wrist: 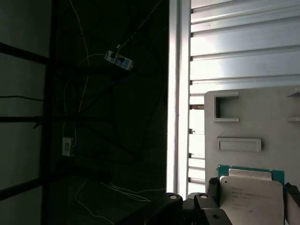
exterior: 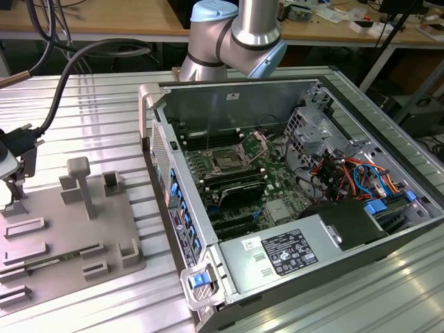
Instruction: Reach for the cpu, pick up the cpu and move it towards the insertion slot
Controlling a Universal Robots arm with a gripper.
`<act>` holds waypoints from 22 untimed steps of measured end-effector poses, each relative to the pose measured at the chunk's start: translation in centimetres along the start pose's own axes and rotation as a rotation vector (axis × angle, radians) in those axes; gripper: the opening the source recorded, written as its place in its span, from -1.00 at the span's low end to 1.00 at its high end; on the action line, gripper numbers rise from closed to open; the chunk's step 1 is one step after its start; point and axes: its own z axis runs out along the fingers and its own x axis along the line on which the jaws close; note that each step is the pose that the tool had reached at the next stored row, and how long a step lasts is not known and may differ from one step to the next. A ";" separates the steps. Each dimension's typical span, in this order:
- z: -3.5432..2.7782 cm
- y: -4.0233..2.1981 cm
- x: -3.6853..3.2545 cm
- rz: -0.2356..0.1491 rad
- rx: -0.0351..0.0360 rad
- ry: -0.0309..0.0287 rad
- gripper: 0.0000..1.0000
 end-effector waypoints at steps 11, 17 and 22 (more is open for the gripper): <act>-0.48 -0.01 0.00 0.000 -0.0012 0.0007 0.10; -0.75 -0.01 0.01 0.000 -0.0013 0.0012 0.10; -0.90 0.00 0.00 0.000 -0.0014 0.0012 0.10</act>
